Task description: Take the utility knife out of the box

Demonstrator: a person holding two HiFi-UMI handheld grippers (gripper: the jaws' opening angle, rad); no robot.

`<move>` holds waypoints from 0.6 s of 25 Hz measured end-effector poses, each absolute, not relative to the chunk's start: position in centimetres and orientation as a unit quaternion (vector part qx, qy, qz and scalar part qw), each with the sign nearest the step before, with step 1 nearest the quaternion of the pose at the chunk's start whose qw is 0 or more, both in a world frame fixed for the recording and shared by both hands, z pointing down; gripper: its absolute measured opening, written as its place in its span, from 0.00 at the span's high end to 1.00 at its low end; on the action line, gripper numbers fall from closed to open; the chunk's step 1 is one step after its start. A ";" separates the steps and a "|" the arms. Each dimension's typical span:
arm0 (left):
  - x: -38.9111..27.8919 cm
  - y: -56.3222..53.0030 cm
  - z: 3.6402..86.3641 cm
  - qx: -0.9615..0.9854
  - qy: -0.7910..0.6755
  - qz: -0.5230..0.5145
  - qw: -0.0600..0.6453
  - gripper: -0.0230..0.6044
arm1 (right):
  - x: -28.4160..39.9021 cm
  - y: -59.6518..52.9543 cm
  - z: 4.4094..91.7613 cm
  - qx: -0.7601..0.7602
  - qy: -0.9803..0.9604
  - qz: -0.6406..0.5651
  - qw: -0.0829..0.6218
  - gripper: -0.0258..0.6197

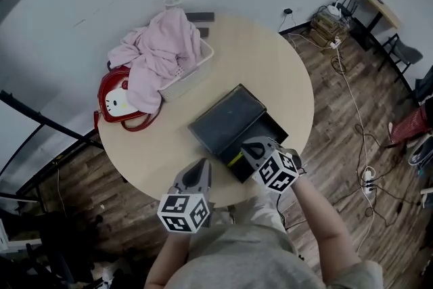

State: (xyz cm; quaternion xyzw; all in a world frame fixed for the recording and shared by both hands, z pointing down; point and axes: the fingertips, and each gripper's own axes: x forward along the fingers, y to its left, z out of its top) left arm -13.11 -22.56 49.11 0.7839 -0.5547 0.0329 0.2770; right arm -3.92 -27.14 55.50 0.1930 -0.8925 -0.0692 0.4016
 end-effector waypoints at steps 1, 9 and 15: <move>-13.1 -22.6 49.2 0.781 -0.558 0.032 0.280 0.96 | -4.0 -27.2 56.1 0.174 -0.893 -0.066 0.410 0.96; -13.4 -23.1 50.7 0.756 -0.584 0.033 0.295 0.96 | -4.4 -27.2 60.4 0.003 -0.862 -0.094 0.497 0.92; -13.6 -23.3 51.1 0.745 -0.597 0.037 0.296 0.96 | -3.4 -25.8 63.3 -0.110 -0.819 -0.103 0.554 0.79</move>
